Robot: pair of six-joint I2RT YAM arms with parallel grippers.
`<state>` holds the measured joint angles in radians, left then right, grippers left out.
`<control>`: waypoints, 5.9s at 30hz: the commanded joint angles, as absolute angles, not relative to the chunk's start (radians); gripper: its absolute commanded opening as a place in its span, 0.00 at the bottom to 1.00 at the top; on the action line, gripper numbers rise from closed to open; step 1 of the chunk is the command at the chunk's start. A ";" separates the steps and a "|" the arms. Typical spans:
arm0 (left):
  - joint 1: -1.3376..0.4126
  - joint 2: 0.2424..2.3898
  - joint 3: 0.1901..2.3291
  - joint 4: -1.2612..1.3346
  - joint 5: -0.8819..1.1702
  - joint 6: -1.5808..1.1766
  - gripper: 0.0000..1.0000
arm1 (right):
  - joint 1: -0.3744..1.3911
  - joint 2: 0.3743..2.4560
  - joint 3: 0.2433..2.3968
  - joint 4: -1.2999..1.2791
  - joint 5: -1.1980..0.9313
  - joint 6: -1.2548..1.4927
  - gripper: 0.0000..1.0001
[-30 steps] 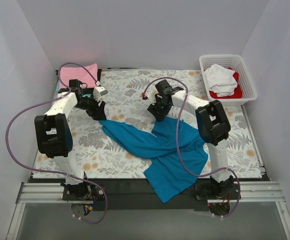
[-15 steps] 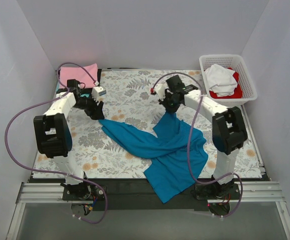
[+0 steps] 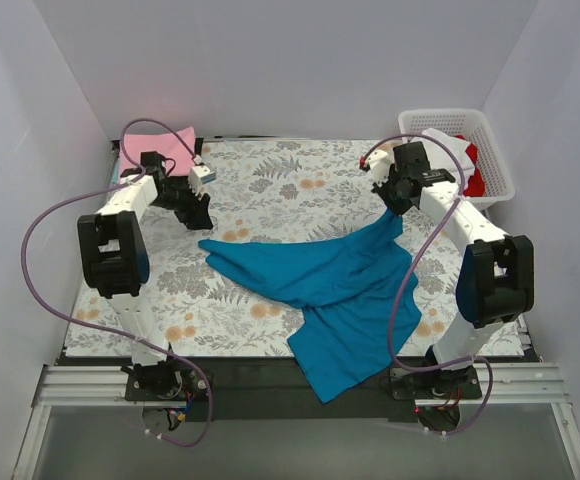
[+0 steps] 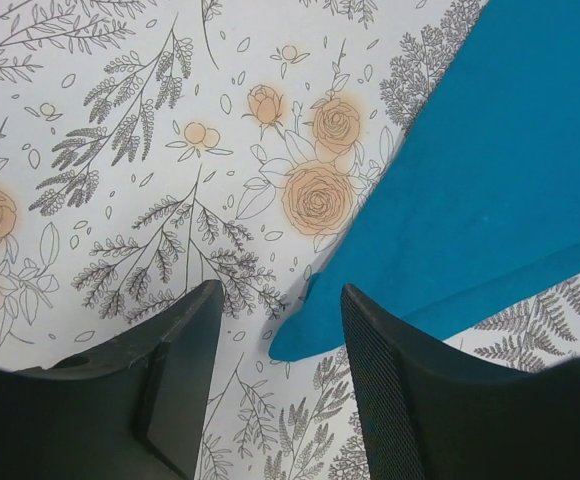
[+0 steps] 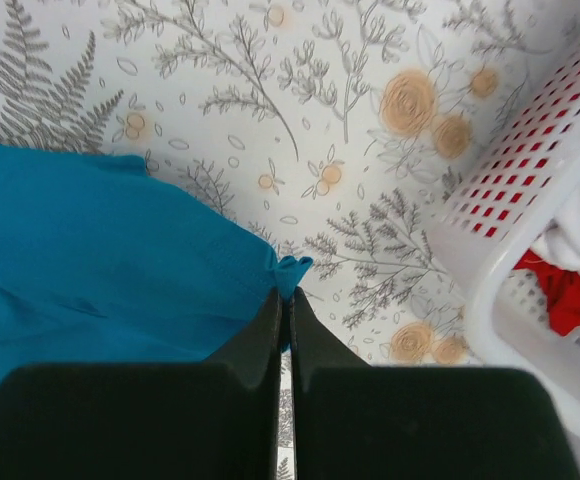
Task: Fold and stack the t-shirts
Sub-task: Flatten the tshirt out, then fold the tshirt
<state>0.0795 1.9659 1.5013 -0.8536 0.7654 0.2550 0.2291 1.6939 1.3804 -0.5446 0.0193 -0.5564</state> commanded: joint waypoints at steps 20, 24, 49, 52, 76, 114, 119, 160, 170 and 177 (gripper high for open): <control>-0.101 1.954 1.332 -0.802 0.534 0.331 0.51 | 0.216 1.638 1.316 -0.568 -0.092 -0.546 0.01; -0.086 1.908 1.284 -0.749 0.515 0.305 0.53 | 0.216 1.640 1.319 -0.572 -0.097 -0.548 0.01; 0.043 1.944 1.359 -0.865 0.489 0.339 0.49 | 0.216 1.646 1.338 -0.587 -0.100 -0.565 0.01; 0.041 1.948 1.321 -0.855 0.485 0.353 0.49 | 0.216 1.651 1.342 -0.589 -0.101 -0.565 0.01; 0.166 1.807 1.676 -0.703 0.589 -0.104 0.00 | 0.152 1.580 1.709 -0.537 -0.235 -0.489 0.01; 0.175 0.824 1.557 -0.149 0.066 -0.195 0.00 | 0.150 0.935 1.775 0.064 -0.101 -0.578 0.01; 0.175 0.833 1.412 -0.195 0.159 -0.111 0.00 | 0.152 0.977 1.636 0.069 -0.245 -0.627 0.01; 0.156 1.965 1.332 -0.100 0.400 -0.005 0.00 | 0.198 1.869 1.261 0.336 -0.316 -1.055 0.01; 0.158 1.840 1.256 -0.136 0.525 0.124 0.00 | 0.213 1.648 1.089 0.285 -0.313 -1.049 0.01; 0.166 1.720 1.137 -0.143 0.564 0.270 0.00 | 0.238 1.517 1.059 0.117 -0.293 -1.040 0.01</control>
<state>0.1600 1.8214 1.1667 -0.1368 0.5171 0.1738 0.2249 1.5936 1.0809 0.2031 -0.3092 -1.0439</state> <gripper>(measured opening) 0.013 0.023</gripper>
